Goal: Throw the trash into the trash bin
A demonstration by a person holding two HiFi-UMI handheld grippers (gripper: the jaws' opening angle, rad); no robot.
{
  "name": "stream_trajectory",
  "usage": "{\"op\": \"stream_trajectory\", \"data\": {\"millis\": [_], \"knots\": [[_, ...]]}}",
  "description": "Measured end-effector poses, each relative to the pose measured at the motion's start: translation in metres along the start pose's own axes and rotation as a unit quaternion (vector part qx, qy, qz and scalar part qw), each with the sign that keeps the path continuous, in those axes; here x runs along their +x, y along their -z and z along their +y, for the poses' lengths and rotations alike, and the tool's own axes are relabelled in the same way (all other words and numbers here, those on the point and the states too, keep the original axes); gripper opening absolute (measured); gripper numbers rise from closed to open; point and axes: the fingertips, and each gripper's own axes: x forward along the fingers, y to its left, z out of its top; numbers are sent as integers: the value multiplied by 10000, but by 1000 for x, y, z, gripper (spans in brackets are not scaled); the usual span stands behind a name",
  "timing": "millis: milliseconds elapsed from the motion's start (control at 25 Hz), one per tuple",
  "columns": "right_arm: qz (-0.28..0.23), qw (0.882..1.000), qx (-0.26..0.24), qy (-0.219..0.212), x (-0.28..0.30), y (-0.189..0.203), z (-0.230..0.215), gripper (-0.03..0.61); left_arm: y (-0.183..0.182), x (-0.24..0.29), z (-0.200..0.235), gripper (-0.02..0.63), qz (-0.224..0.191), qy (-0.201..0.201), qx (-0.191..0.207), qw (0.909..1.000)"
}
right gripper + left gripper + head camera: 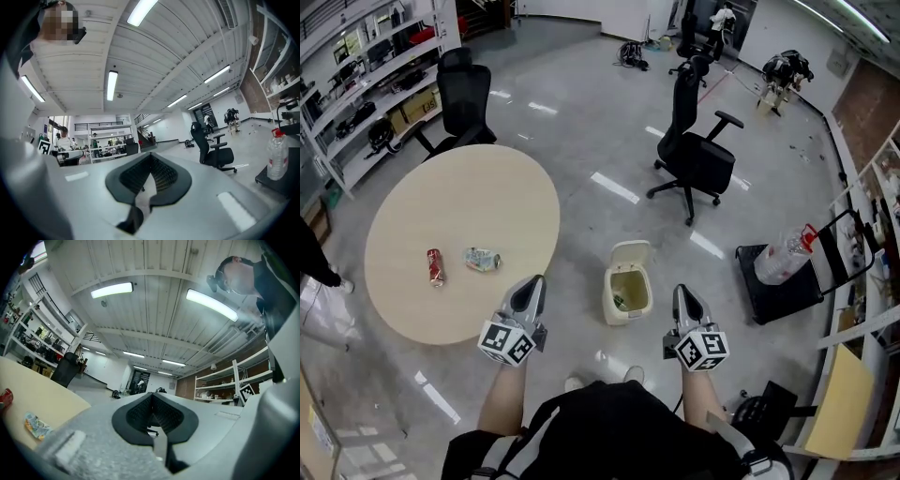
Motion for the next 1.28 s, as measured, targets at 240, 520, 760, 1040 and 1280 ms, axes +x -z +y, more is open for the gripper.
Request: {"op": "stream_trajectory", "data": {"millis": [240,520,760,1040,1280], "knots": [[-178,9994,-199,-205,5,-19,-13,5,0,8,-10,0,-81,-134,186,9997],[-138,9994,-269,-192,-4,-27,-47,5,10,32,-44,0,-115,-57,98,9999],[-194,9992,-251,-261,-2,-29,-55,5,15,41,-59,0,-65,33,112,9999],[-141,9992,-256,-278,-3,-28,-60,5,17,46,-63,0,-7,53,138,9999],[-91,9995,-204,-203,-2,-30,-67,5,14,50,-62,0,-21,39,93,9999]]}}
